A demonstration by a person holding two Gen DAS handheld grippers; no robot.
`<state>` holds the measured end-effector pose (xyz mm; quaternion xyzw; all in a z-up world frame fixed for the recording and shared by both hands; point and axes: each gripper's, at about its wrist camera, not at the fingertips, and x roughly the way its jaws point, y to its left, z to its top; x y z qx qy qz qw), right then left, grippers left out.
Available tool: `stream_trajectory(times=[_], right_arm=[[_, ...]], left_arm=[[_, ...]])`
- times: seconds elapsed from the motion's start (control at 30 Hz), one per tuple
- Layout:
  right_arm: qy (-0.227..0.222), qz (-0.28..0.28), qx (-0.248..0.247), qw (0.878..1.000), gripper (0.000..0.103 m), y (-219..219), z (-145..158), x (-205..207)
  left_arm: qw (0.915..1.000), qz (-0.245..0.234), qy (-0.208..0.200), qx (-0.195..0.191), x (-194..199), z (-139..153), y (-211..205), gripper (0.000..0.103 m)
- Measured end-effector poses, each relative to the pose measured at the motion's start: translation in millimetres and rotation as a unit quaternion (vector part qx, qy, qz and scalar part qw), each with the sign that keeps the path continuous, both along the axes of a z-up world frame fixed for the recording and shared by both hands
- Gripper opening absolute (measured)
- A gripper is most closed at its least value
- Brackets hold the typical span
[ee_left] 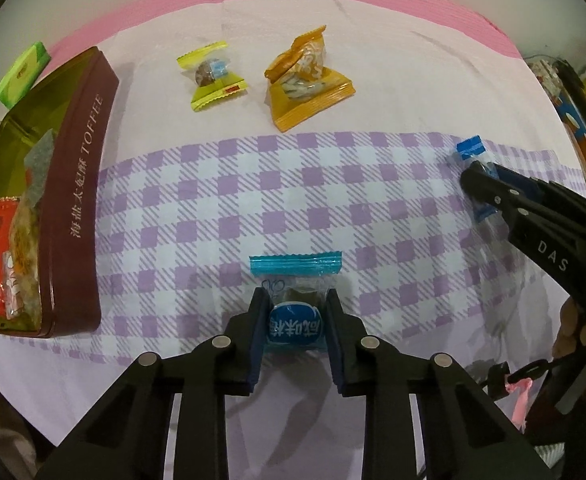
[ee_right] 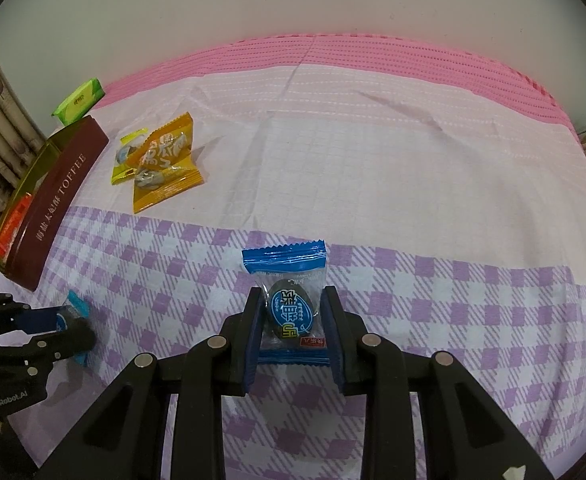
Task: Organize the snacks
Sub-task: 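Grasp the teal-wrapped candy with the left gripper while the right holds the blue candy, then carry the teal-wrapped candy with the left gripper over the gold tin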
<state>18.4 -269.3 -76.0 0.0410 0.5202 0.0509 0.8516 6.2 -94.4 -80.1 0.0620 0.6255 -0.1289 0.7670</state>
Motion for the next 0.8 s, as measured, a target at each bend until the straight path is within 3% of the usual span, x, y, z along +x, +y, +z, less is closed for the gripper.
stream_trajectory(times=[0.37,0.8], right_arm=[[-0.001,-0.003,-0.001,1.000,0.028,1.5,-0.3,-0.3],[-0.002,-0.003,-0.004,1.000,0.028,2.2,-0.4,-0.2]], left_arm=[[0.9999,0.008,-0.007,-0.007,-15.0,-0.5,5.9,0.027],[0.9987,0.037,-0.027,-0.021,6.5,27.8,30.2,0.027]])
